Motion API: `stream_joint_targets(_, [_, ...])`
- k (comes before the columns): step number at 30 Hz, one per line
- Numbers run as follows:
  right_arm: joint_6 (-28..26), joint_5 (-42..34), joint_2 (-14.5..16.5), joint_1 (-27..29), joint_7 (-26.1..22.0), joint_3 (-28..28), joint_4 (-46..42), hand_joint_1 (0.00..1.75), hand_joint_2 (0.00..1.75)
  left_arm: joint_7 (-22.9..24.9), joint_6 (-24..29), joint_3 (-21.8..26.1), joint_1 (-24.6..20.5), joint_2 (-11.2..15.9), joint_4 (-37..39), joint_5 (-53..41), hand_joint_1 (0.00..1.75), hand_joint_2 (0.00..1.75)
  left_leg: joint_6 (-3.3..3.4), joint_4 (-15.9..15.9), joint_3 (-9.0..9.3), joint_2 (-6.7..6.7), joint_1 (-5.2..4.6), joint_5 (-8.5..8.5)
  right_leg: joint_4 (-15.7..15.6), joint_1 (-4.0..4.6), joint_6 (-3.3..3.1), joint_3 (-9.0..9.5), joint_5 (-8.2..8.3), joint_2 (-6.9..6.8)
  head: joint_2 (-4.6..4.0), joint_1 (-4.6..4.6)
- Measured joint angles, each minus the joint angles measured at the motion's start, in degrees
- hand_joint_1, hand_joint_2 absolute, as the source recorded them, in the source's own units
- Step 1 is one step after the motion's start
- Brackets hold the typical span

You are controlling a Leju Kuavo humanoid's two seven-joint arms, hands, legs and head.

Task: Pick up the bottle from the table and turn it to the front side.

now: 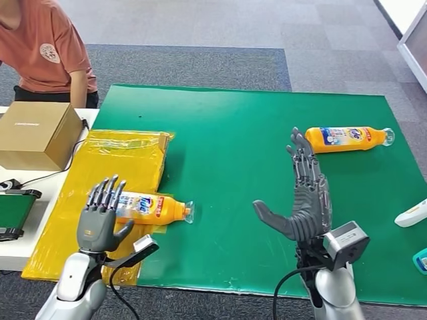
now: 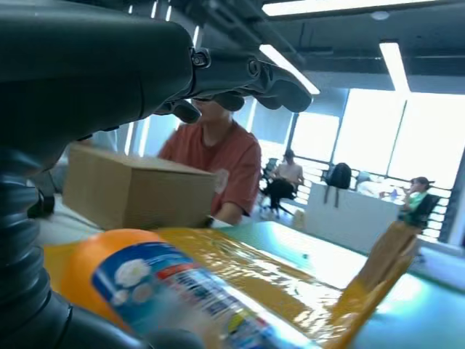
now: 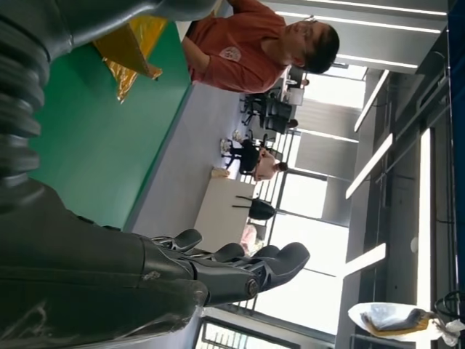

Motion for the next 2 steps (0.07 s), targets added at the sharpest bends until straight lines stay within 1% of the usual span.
stream_joint_targets(1, [-0.2,0.6,0.0,0.6,0.0,0.0,-0.4,0.00,1.75,-2.2,-1.3,-0.9,1.2,-0.1,-3.4,5.3,0.00,1.75,0.00,0.0,0.00,0.00,0.00,-0.01,0.0,0.00,0.01,0.00,-0.01,0.00,0.01,0.00])
stream_joint_targets(2, [-0.3,0.8,0.0,0.9,0.0,-0.1,-0.7,0.00,1.75,-3.3,-1.9,-1.3,1.7,-0.2,-5.1,8.1,0.00,1.75,0.01,0.0,-0.01,0.00,0.00,-0.02,0.0,0.00,0.01,0.00,-0.01,0.00,0.01,0.00])
